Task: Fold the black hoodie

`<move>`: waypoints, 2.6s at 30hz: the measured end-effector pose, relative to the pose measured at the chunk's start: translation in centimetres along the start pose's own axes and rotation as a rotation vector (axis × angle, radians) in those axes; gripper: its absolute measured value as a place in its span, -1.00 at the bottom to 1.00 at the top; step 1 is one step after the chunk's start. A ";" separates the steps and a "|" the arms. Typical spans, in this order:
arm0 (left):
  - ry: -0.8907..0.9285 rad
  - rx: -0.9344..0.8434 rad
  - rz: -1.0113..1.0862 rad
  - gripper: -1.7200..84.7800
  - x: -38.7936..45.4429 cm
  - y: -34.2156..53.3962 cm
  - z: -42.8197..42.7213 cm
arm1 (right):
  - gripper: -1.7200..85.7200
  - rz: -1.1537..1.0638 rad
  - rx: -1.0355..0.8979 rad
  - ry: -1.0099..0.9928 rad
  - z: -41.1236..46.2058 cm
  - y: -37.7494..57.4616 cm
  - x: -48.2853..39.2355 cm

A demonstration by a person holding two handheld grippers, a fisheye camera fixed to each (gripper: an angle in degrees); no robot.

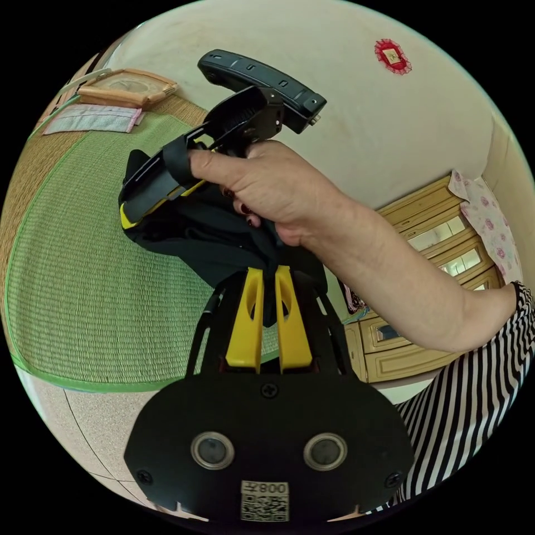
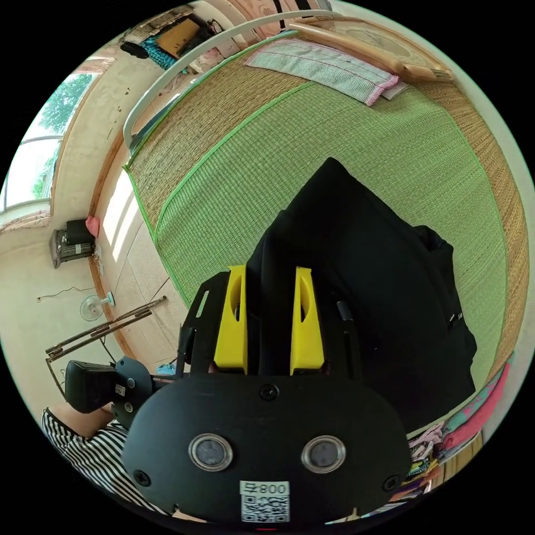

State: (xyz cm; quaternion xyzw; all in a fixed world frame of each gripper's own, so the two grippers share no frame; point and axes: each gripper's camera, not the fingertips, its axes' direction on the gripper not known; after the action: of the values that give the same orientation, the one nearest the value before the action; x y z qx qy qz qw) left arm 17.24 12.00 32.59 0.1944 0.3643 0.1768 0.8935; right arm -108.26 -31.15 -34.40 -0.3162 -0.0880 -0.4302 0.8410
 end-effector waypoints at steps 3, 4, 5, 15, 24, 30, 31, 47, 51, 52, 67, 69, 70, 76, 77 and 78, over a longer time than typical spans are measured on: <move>-0.005 -0.009 0.012 -0.86 2.1 -0.2 0.3 | -0.79 -0.011 0.007 0.037 0.5 1.1 0.8; -0.007 -0.012 0.018 -0.86 3.0 -0.3 0.4 | -0.81 -0.015 0.016 0.031 0.5 1.7 1.3; -0.008 -0.014 0.024 -0.87 3.8 -0.4 0.5 | -0.82 -0.015 0.023 0.027 0.5 2.1 1.7; 0.014 -0.042 0.169 -0.88 13.2 -3.0 1.7 | -0.90 -0.015 0.240 -0.177 -3.3 14.7 12.5; 0.068 -0.146 0.434 -0.88 25.4 -7.5 6.5 | -0.91 0.030 0.491 -0.291 -5.6 36.5 27.2; 0.150 -0.268 0.523 -0.88 31.9 -9.6 12.1 | -0.92 0.183 0.575 -0.265 -0.5 51.5 36.8; 0.157 -0.300 0.526 -0.88 32.9 -9.9 13.5 | -0.92 0.226 0.583 -0.295 1.5 54.0 39.2; 0.030 -0.634 0.506 -0.85 40.5 -12.4 27.2 | -0.84 0.575 0.612 -0.703 28.9 72.8 58.4; 0.074 -0.635 0.473 -0.80 41.2 -13.3 27.9 | -0.81 0.630 0.666 -0.681 31.1 77.0 58.9; 0.092 -0.630 0.472 -0.78 41.6 -13.6 27.9 | -0.81 0.635 0.682 -0.649 31.1 78.2 58.3; 0.177 -0.481 0.490 -0.79 44.9 -14.7 24.3 | -0.96 0.386 0.516 -0.474 38.0 77.0 42.7; 0.132 -0.427 0.459 -0.81 44.1 -14.8 22.3 | -0.96 0.398 0.530 -0.490 38.5 77.5 42.2; 0.100 -0.388 0.414 -0.82 43.0 -15.1 21.0 | -0.96 0.403 0.533 -0.478 38.8 77.7 41.6; 0.088 -0.373 0.212 -0.94 37.5 -16.0 19.7 | -0.96 0.451 0.561 -0.500 40.1 78.4 38.6; 0.109 -0.370 0.196 -0.95 37.4 -16.2 19.7 | -0.96 0.454 0.567 -0.503 40.0 78.5 38.3; 0.104 -0.372 0.199 -0.95 37.5 -16.4 19.7 | -0.96 0.450 0.580 -0.502 39.3 78.7 37.4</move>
State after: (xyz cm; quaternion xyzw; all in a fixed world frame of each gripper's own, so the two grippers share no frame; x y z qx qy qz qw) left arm 59.50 10.77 15.92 0.0516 0.3500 0.3383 0.8720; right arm -19.10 1.59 -23.82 -0.1730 -0.3355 -0.1039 0.9202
